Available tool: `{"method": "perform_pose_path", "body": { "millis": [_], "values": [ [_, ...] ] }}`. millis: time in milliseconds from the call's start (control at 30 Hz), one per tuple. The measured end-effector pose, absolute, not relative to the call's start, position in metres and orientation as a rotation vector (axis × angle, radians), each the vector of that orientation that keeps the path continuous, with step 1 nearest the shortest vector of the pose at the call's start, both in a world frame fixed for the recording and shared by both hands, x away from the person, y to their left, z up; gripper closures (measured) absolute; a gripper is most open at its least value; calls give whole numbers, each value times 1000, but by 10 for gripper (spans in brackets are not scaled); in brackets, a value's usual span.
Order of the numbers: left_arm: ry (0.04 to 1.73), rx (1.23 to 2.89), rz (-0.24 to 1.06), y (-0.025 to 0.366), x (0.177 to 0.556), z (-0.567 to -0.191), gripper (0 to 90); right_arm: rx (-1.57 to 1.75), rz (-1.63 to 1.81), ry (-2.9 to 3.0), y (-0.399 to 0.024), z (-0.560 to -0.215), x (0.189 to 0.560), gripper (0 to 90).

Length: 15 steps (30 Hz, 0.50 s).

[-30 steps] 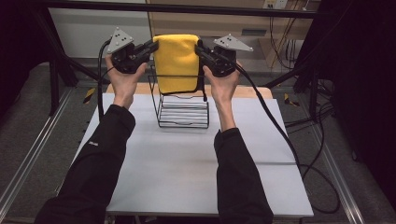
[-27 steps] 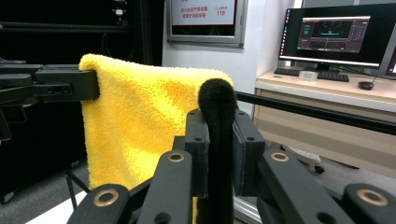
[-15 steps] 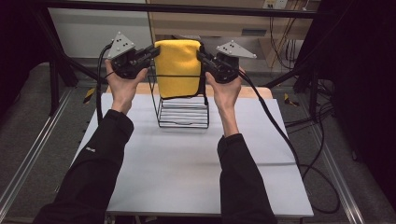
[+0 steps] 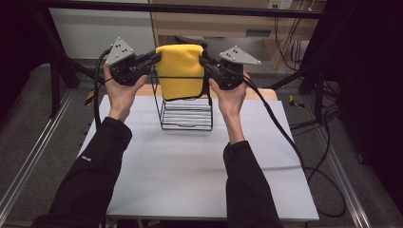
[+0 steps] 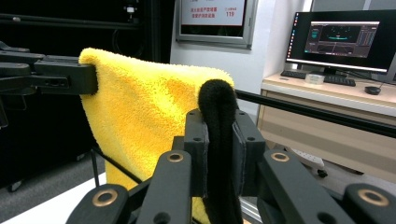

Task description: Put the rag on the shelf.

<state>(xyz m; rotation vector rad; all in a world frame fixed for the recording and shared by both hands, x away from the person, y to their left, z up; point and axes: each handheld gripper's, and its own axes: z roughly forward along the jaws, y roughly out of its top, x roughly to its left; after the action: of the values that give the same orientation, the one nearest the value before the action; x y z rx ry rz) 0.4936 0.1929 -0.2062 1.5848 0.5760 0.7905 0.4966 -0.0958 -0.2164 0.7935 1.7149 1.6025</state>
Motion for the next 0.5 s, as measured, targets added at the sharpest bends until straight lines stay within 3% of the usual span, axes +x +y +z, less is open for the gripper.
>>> {"method": "perform_pose_path", "body": {
  "millis": [500],
  "values": [
    [544,1600,784,196,472,-220,833,738,1572,1730,-95,-226,479,786]
  ]
}}
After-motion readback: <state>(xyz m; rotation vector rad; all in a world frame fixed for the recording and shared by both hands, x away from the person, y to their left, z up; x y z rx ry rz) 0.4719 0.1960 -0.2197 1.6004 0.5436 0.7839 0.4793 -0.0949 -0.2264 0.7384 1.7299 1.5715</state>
